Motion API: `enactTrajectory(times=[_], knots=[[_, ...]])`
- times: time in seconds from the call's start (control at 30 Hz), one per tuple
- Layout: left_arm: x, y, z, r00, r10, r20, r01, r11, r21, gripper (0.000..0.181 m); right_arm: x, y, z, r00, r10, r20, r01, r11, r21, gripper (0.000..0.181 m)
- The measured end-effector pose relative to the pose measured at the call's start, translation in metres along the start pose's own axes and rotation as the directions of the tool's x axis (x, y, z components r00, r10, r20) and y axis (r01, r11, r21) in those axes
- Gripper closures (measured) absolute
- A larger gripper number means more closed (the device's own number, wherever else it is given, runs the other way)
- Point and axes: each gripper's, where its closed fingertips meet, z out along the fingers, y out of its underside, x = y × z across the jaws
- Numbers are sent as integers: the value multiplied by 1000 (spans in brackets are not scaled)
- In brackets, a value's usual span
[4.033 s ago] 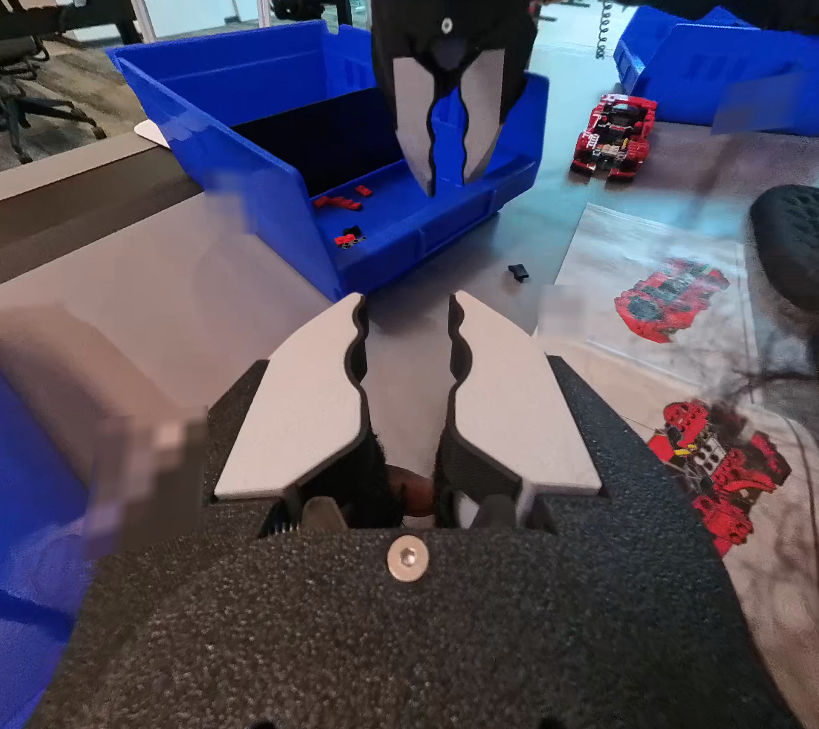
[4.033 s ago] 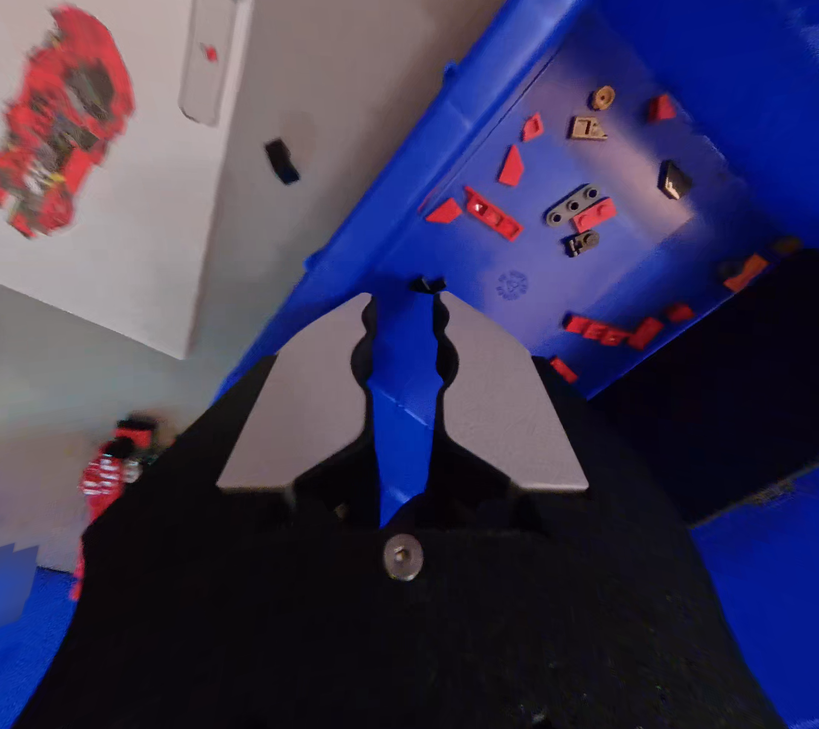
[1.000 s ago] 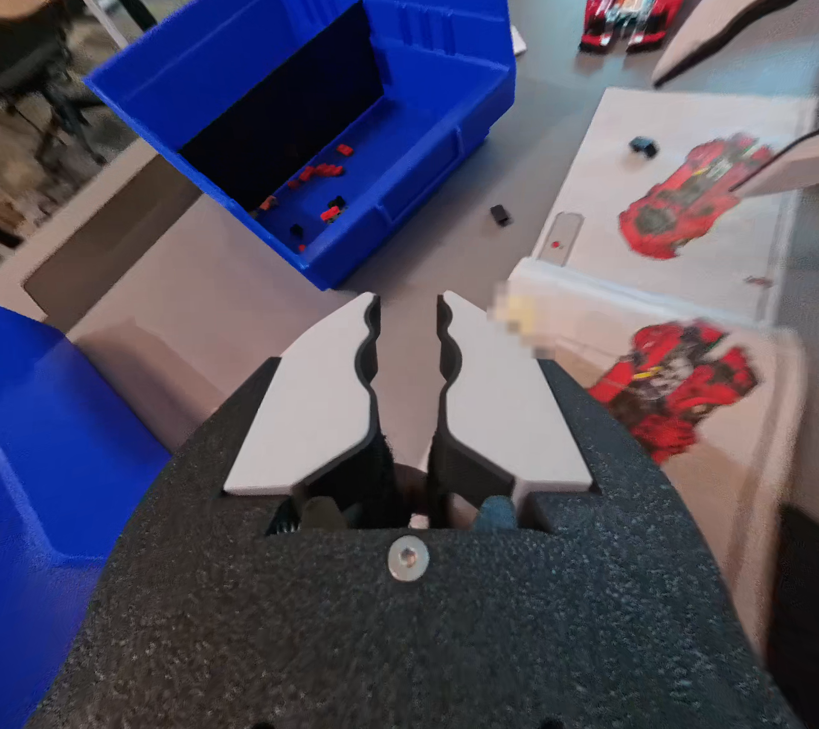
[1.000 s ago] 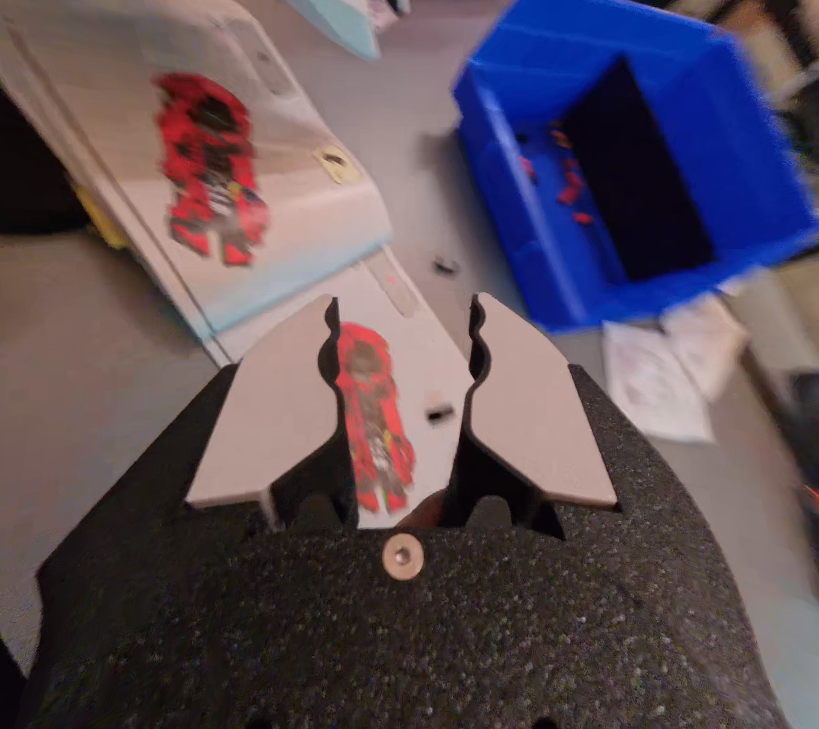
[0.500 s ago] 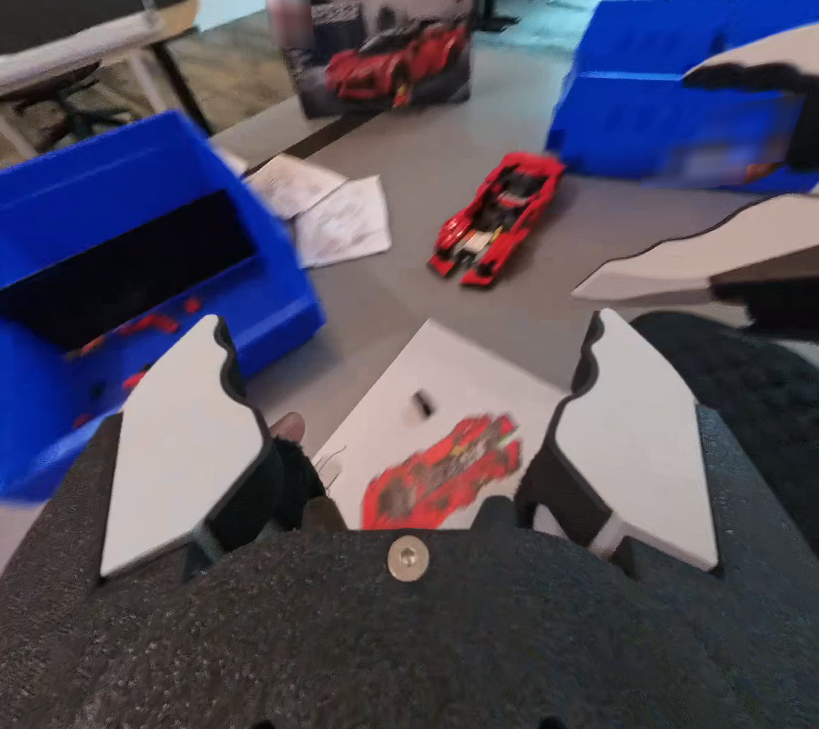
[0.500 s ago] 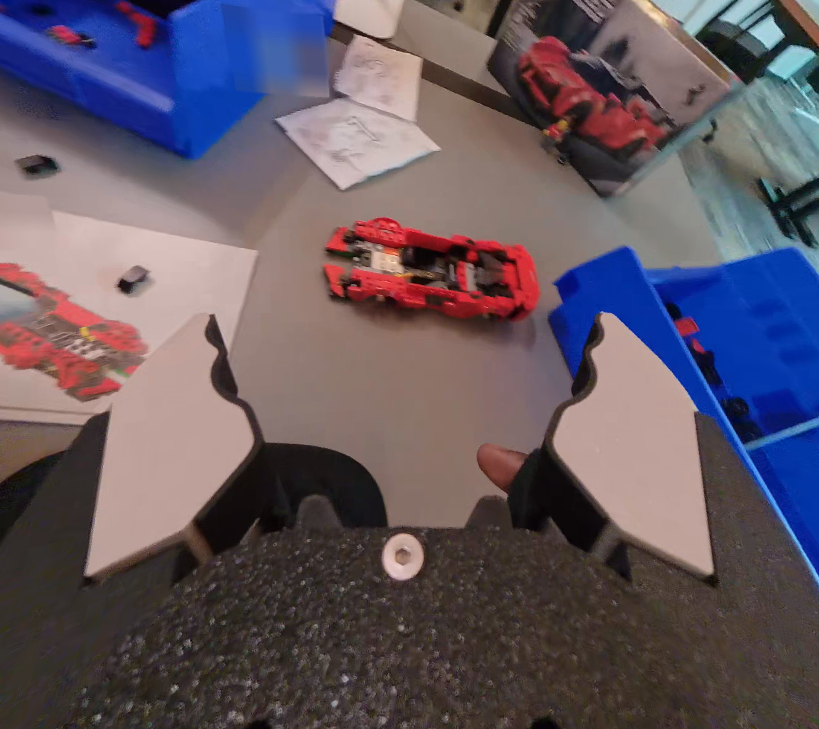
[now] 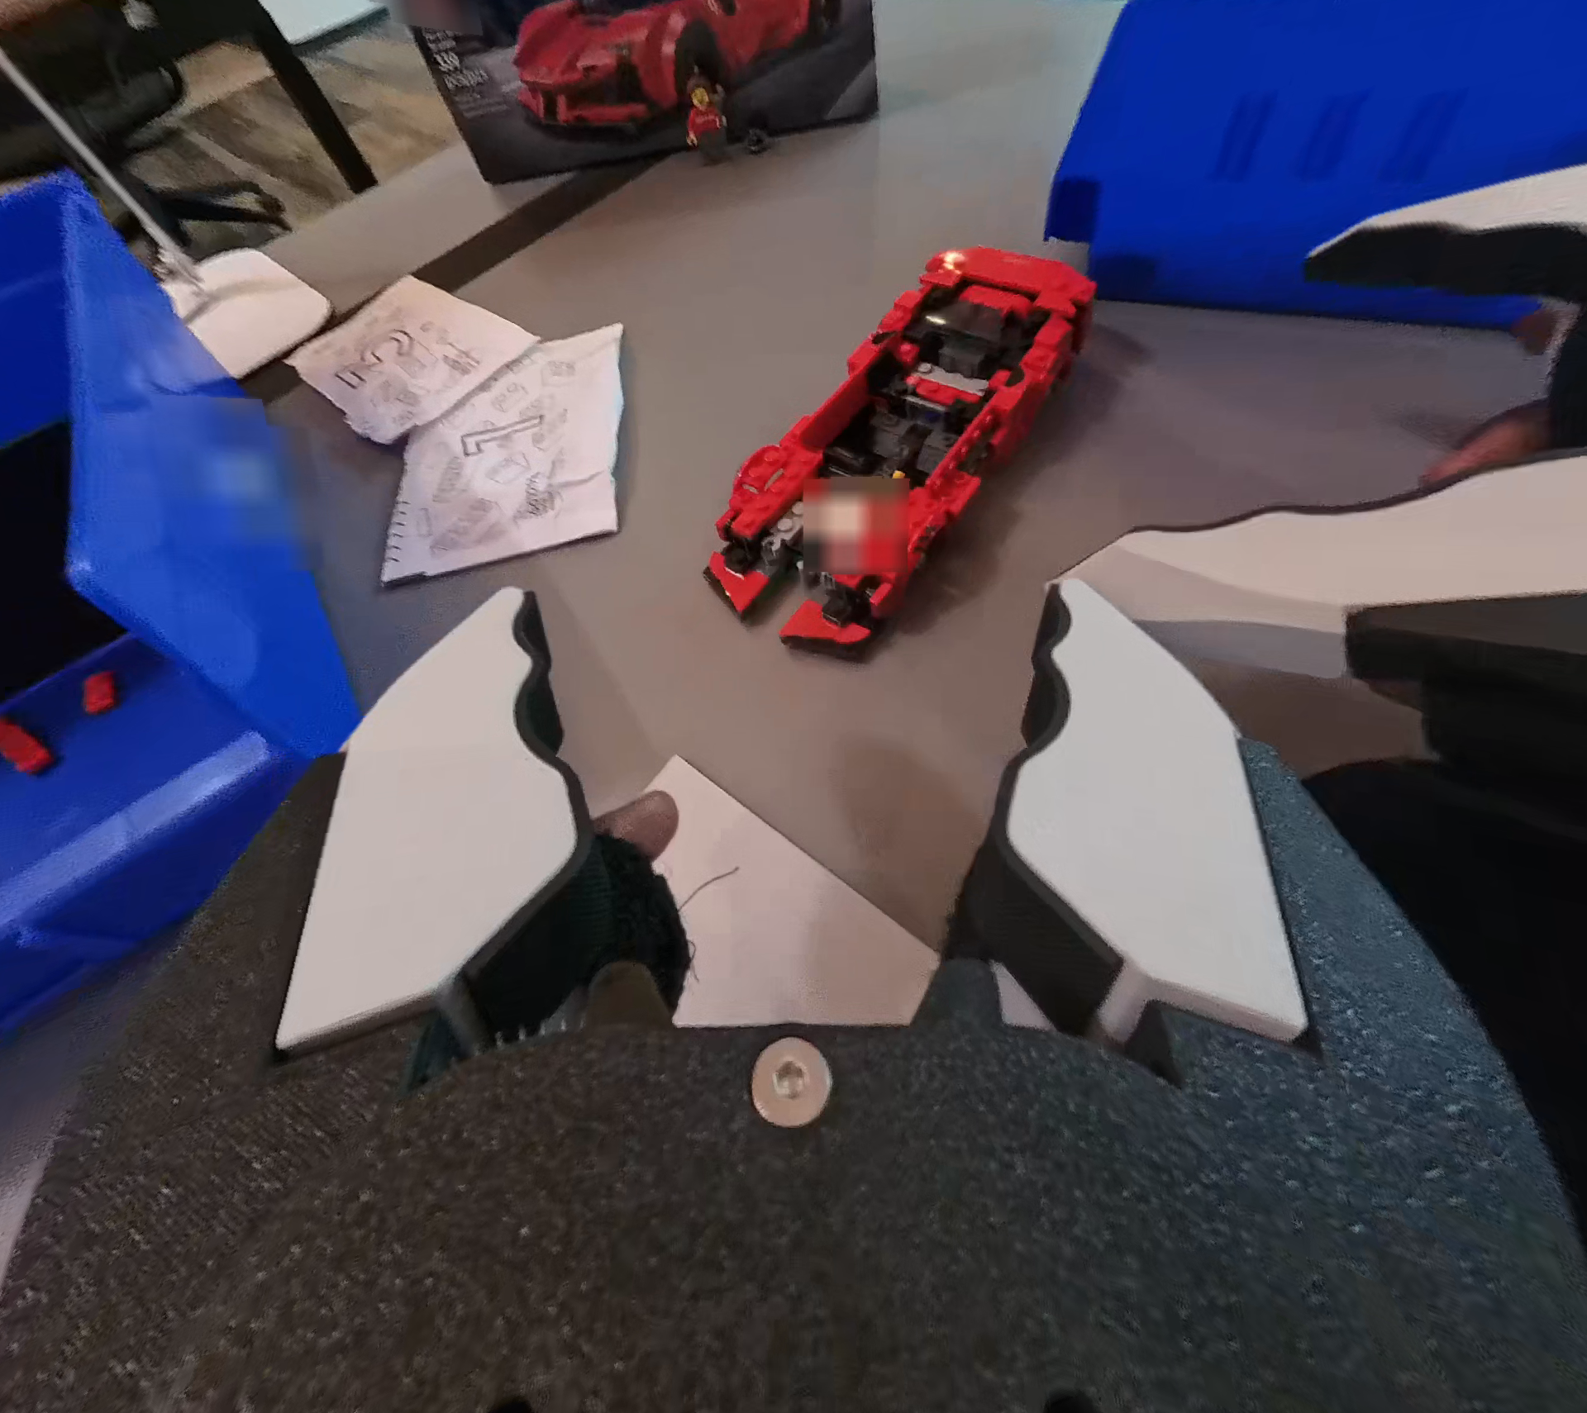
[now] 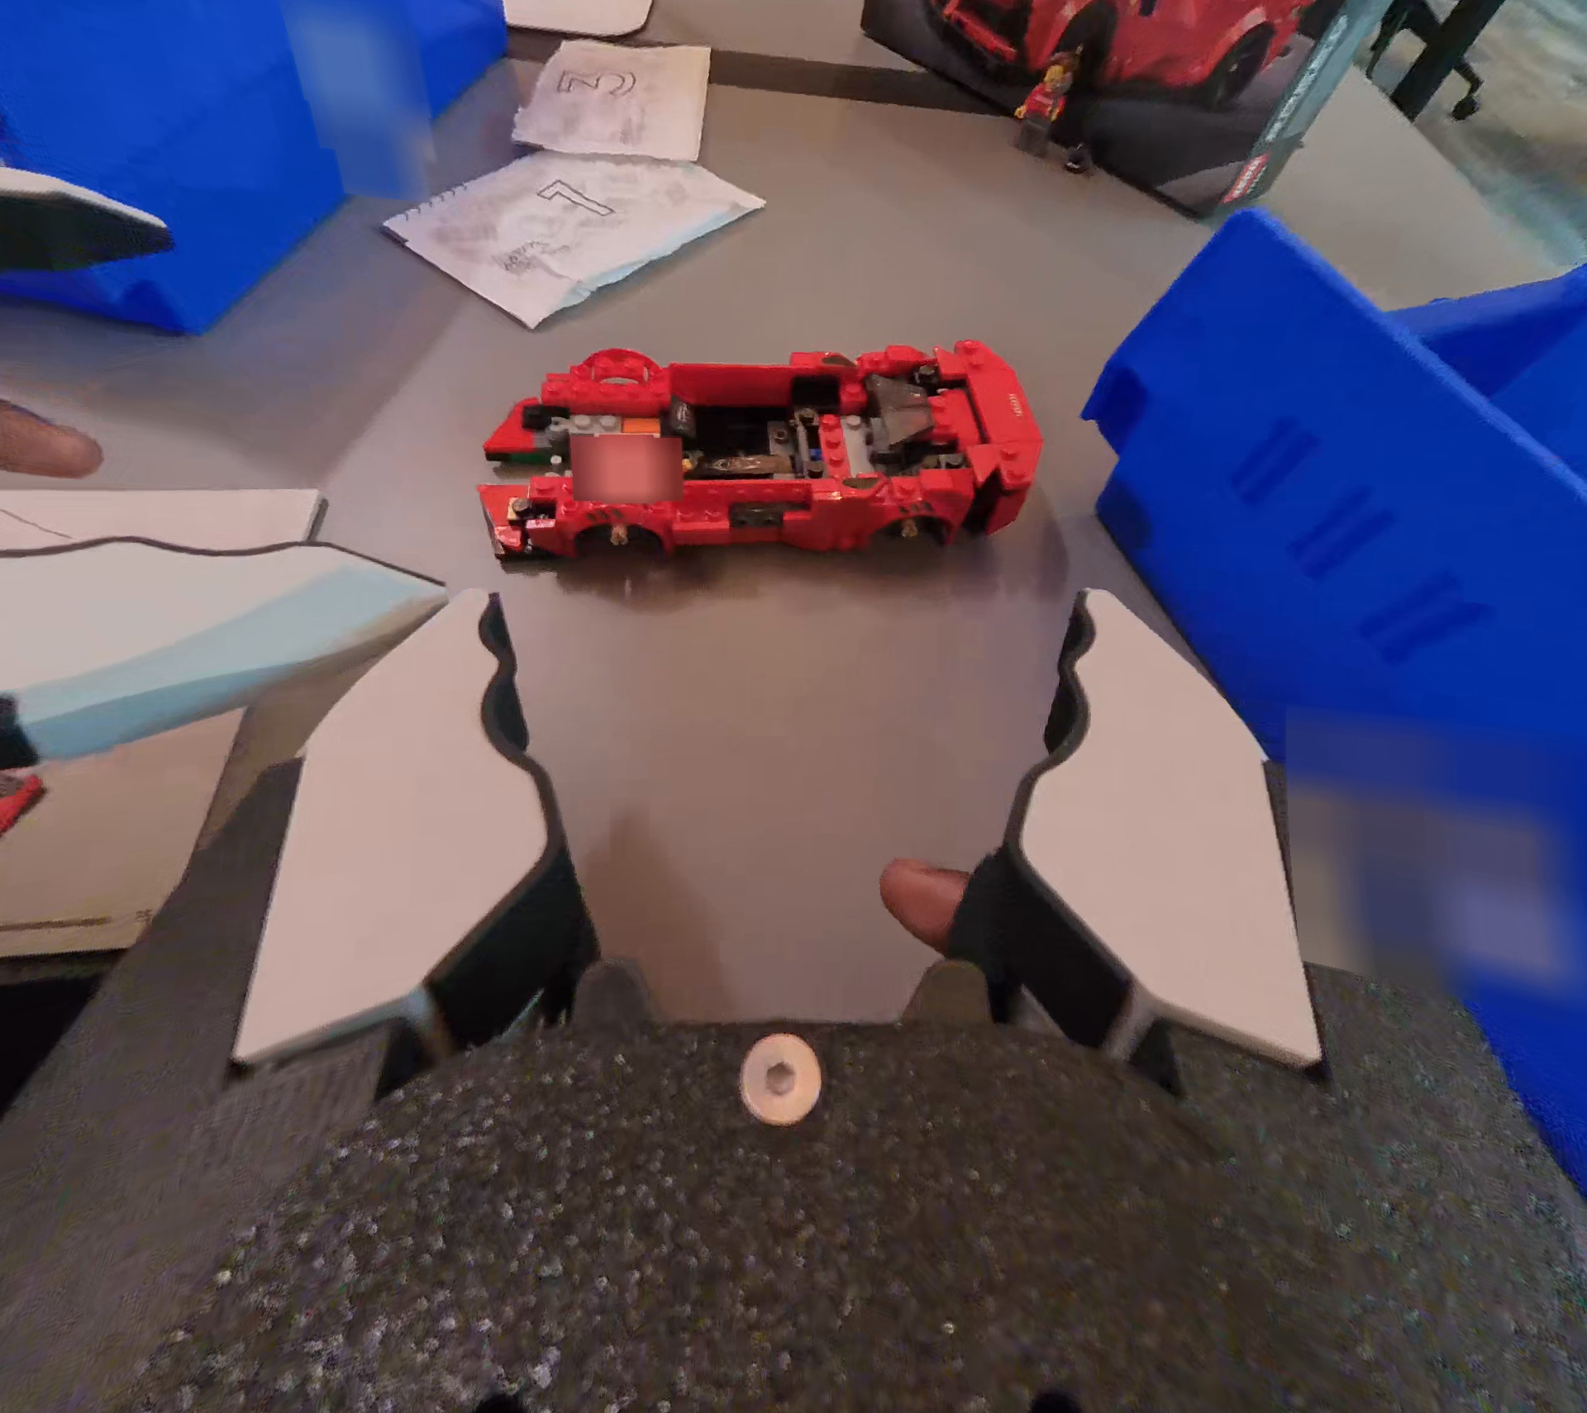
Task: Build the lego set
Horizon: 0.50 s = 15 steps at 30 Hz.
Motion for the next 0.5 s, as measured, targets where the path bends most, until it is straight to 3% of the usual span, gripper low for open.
enactTrajectory(times=[0.23, 0.5], knots=[[15, -2, -8, 991, -7, -131, 14, 999, 51, 94, -7, 5, 7, 999, 26, 37, -25, 1000, -11, 62], [11, 8, -3, 995, 70, -67, -70, 998, 4, 96, -7, 7, 7, 1000, -14, 16, 14, 1000, -18, 66]])
